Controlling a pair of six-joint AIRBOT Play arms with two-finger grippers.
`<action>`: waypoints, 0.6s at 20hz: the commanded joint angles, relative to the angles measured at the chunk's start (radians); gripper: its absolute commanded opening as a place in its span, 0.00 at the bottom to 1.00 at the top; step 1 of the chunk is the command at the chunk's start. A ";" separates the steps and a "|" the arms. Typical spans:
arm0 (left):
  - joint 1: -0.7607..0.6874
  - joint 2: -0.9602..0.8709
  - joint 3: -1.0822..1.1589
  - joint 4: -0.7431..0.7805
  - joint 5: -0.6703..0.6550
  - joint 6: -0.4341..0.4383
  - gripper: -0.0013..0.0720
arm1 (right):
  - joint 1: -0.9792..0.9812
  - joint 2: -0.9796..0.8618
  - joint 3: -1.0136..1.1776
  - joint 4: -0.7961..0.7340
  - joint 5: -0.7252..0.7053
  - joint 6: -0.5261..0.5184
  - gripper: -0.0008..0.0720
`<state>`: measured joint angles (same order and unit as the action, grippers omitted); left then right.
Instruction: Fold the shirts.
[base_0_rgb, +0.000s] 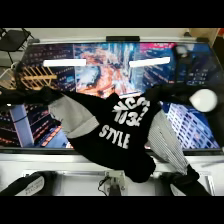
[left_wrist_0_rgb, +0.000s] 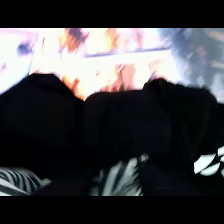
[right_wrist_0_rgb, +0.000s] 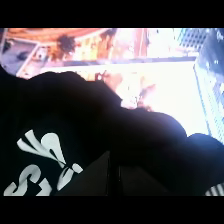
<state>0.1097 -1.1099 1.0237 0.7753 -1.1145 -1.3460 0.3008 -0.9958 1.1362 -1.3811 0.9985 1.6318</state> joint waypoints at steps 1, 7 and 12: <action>0.030 -0.174 -0.023 -0.004 -0.032 0.038 0.95 | 0.002 -0.156 -0.079 0.112 -0.061 0.000 0.10; 0.002 -0.196 0.365 0.275 -0.101 0.099 0.90 | 0.034 -0.209 -0.079 0.201 -0.055 -0.050 0.10; -0.321 -0.200 0.387 0.448 -0.100 0.202 0.90 | 0.033 -0.209 -0.079 0.212 -0.043 -0.051 0.10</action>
<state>-0.0566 -1.3033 1.3964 1.1213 -1.2121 -1.1980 0.3313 -1.1992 1.0584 -1.1851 0.9474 1.5848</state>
